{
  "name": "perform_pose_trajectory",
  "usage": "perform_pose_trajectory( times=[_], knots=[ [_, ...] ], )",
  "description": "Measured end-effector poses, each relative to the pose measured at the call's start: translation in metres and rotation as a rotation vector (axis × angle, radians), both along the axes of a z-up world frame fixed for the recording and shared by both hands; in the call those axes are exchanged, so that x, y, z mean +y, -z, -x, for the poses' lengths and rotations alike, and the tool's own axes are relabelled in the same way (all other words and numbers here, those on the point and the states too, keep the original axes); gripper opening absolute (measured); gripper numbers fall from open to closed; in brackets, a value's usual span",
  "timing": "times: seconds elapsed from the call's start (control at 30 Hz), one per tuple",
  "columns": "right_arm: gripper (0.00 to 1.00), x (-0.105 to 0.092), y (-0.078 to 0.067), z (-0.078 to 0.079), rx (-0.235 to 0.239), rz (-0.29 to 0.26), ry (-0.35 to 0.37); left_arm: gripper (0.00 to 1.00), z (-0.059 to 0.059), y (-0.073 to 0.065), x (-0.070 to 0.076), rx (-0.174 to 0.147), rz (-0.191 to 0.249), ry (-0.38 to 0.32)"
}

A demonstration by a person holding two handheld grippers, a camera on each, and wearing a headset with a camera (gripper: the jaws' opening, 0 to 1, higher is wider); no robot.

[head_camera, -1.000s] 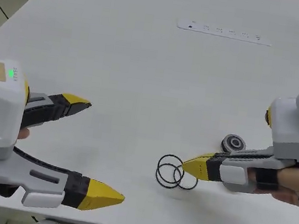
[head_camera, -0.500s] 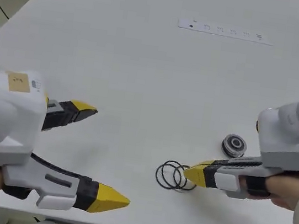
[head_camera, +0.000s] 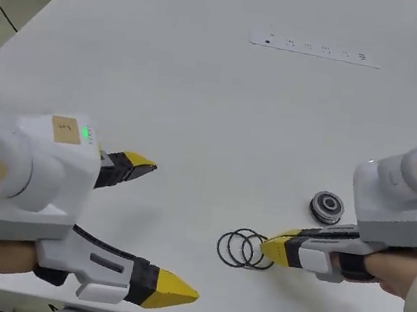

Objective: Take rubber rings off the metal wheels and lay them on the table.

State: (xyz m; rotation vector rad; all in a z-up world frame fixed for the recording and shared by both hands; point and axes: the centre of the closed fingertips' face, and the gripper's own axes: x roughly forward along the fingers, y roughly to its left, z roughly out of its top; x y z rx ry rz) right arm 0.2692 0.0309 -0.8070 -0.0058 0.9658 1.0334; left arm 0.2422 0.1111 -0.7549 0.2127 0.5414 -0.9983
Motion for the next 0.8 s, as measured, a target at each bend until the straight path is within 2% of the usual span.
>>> perform_pose_trajectory(
  times=[0.27, 0.37, 0.57, 0.8],
  knots=[
    [0.05, -0.004, 0.002, -0.002, -0.006, 0.013, 0.008, 0.97, 0.003, 0.007, -0.010, 0.009, -0.018, 0.028],
    [0.05, -0.006, 0.003, -0.002, -0.008, 0.027, 0.001, 0.97, 0.005, 0.008, -0.010, 0.012, -0.025, 0.032],
    [0.09, -0.006, 0.000, -0.002, -0.007, 0.021, 0.002, 0.97, 0.006, 0.008, -0.008, 0.017, -0.028, 0.032],
    [0.12, -0.005, -0.010, -0.008, -0.041, 0.007, 0.002, 0.96, 0.008, 0.006, -0.004, 0.012, -0.037, 0.019]
  ],
)
